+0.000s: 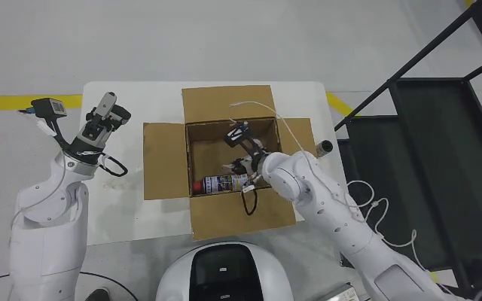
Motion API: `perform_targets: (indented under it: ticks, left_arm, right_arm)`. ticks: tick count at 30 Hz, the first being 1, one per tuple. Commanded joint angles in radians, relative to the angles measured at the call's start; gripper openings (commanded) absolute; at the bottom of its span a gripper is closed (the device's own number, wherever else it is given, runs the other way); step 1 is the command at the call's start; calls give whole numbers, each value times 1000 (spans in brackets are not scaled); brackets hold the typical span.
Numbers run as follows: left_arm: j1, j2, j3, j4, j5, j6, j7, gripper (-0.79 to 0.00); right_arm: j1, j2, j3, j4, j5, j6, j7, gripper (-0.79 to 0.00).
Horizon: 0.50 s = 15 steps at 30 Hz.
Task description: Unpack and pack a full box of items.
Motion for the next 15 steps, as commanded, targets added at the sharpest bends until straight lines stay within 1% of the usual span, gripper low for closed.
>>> perform_targets:
  ticks: [1,4,6,15]
  left_arm:
    - [0,0,0,0,0,0,0,0]
    - [0,0,0,0,0,0,0,0]
    - [0,0,0,0,0,0,0,0]
    - [0,0,0,0,0,0,0,0]
  right_arm:
    - [24,-13,-24,51,18,75,24,0]
    - [51,-29,-37,105,56,162,24,0]
    - [63,-37,-33,136,86,202,19,0]
    - [63,-37,-33,136,86,202,19,0]
